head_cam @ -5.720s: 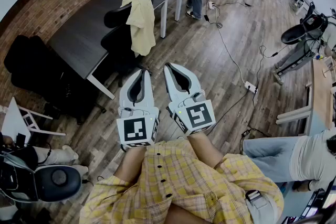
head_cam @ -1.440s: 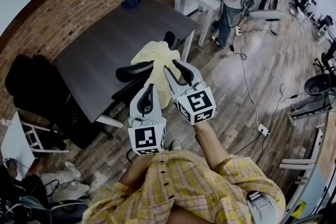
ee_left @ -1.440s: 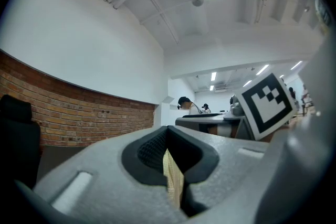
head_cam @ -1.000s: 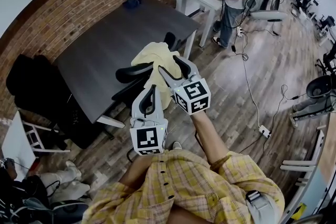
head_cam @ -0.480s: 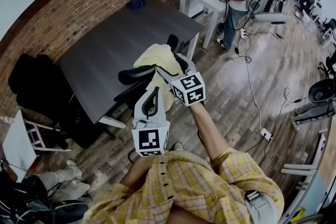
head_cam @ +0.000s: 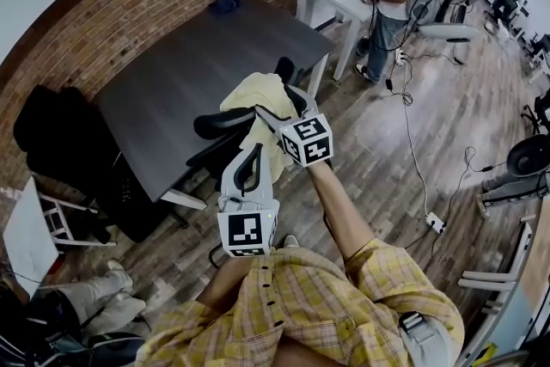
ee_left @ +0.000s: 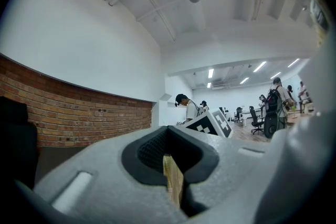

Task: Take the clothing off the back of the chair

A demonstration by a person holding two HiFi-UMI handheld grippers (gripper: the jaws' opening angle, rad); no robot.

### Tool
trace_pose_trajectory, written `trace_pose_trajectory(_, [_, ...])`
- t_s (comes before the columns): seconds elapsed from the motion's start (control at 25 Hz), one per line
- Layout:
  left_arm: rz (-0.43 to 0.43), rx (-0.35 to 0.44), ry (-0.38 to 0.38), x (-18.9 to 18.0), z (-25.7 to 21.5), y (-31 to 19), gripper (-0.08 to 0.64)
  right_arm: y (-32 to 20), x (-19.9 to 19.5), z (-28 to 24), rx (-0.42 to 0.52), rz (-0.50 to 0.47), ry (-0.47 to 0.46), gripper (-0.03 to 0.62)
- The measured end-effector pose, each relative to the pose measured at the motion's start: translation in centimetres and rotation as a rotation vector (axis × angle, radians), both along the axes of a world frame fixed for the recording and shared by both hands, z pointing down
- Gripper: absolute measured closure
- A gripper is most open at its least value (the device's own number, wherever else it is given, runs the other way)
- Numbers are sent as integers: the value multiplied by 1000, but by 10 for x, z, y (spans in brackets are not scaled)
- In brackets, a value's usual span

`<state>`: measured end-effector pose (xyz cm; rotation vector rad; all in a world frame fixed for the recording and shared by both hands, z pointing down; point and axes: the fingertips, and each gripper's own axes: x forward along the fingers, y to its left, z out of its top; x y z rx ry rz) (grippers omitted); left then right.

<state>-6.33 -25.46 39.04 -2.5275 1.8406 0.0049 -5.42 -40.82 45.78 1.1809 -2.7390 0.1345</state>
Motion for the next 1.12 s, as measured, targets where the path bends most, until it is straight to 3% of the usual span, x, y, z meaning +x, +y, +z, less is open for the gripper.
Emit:
trace_pose_trajectory(0.2, [3, -10, 0, 1, 4, 1, 560, 0, 1, 0, 22, -2, -35, 255])
trace_pose_trajectory(0.8, [-9, -9, -10, -3, 2, 8, 560, 6, 7, 2, 20, 7, -7, 403])
trace_pose_trajectory(1.12, [-2, -7, -13, -1, 2, 16, 560, 12, 9, 2, 17, 25, -31, 440])
